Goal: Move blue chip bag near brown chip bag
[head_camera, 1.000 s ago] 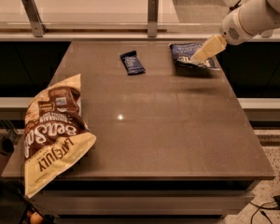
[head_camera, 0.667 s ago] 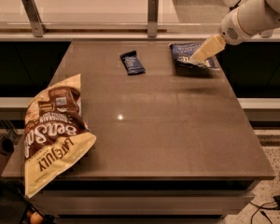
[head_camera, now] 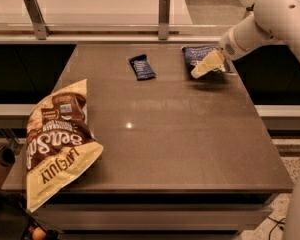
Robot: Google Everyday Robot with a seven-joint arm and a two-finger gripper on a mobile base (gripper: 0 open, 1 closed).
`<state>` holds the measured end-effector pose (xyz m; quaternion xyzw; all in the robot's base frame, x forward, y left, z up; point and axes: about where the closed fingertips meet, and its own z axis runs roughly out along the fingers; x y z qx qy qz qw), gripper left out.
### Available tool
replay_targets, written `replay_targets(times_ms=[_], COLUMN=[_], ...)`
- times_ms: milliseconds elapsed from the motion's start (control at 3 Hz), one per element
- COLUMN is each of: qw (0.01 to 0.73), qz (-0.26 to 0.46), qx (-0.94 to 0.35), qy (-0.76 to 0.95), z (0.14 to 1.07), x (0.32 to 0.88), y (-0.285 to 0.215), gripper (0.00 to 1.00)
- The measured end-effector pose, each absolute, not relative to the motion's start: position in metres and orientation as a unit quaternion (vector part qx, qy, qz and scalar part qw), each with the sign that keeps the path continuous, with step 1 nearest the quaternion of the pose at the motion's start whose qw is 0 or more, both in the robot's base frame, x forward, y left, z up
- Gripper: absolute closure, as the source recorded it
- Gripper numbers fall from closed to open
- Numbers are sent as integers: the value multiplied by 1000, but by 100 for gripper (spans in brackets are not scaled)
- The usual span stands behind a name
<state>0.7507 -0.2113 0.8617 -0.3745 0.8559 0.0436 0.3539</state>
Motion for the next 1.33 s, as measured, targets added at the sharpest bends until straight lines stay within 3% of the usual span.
replay_targets(times_ms=[667, 1333], qw=[349, 358], qz=[63, 65], qx=[-349, -341], qy=[867, 867], z=[820, 813], x=[775, 787], y=[-200, -198], gripper=[0, 41])
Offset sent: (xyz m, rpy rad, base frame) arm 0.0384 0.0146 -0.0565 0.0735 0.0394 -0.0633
